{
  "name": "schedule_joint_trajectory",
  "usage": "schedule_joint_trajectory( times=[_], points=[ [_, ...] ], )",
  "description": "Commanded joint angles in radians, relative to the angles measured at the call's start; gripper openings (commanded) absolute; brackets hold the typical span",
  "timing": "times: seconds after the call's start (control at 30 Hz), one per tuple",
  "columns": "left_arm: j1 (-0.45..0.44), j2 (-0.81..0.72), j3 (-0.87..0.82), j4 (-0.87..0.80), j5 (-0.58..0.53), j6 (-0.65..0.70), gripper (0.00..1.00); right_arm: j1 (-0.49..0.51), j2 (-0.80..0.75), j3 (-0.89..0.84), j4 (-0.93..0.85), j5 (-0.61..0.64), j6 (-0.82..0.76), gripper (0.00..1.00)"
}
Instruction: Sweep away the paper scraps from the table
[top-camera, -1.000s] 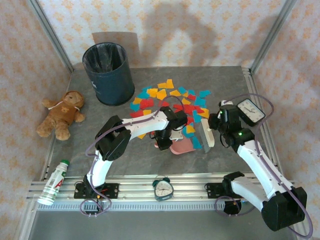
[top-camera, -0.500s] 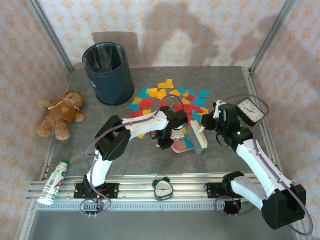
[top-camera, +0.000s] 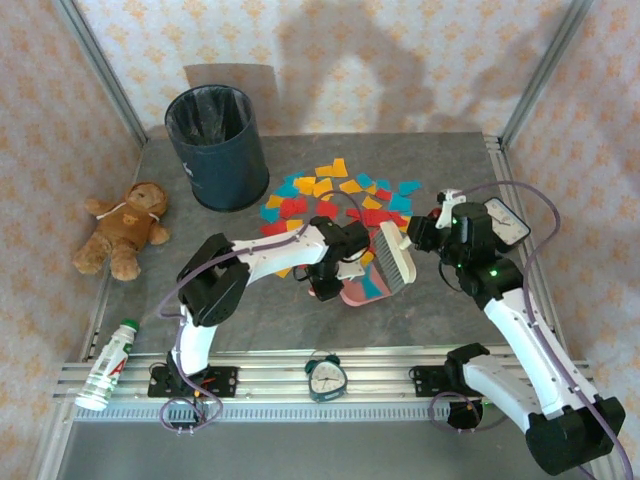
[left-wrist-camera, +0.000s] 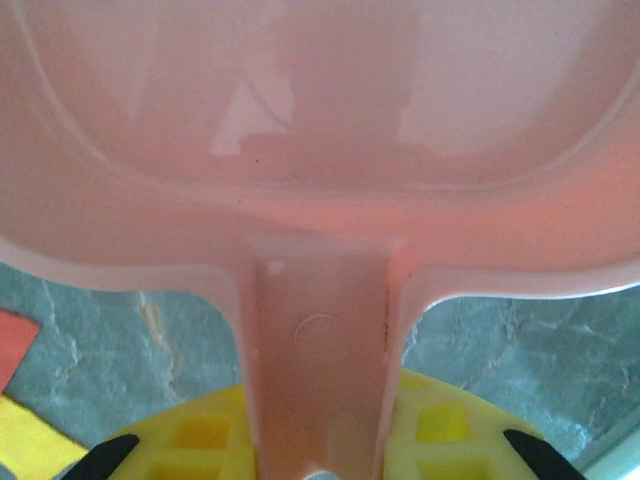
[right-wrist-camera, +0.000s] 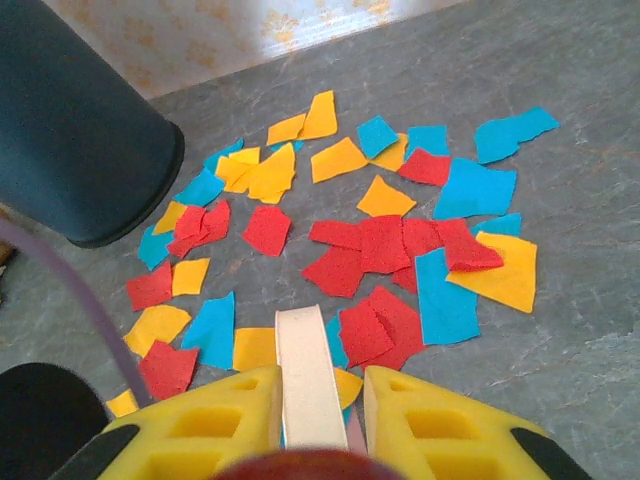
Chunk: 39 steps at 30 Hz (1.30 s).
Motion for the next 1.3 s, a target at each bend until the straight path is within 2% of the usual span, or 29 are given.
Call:
schedule_joint_trajectory(
  times=[0.0,0.07,0.3,0.6,1.0,1.27],
  points=[
    [0.017,-0.070,-0.036,0.028,-0.018,-0.024,0.12,0.006,-0.005,0.043,-0.004,0.055,-0.002,0.00],
    [0.026,-0.070,-0.044,0.024,-0.024,-0.027,0.12,0.005,0.011,0.055,-0.011,0.075,-0.007,0.00],
    [0.050,-0.070,-0.064,0.006,-0.037,-0.026,0.12,0.006,0.068,0.062,0.038,0.277,-0.062,0.00],
    [0.073,-0.070,-0.057,-0.007,-0.029,-0.027,0.12,0.006,0.236,0.097,0.131,0.312,-0.139,0.00],
    [0.077,-0.018,-0.023,-0.027,-0.012,-0.012,0.12,0.006,0.372,0.130,0.160,0.169,-0.204,0.00],
    [0.078,0.018,0.008,-0.038,-0.009,-0.009,0.12,0.006,0.426,0.154,0.064,0.076,-0.241,0.00]
  ],
)
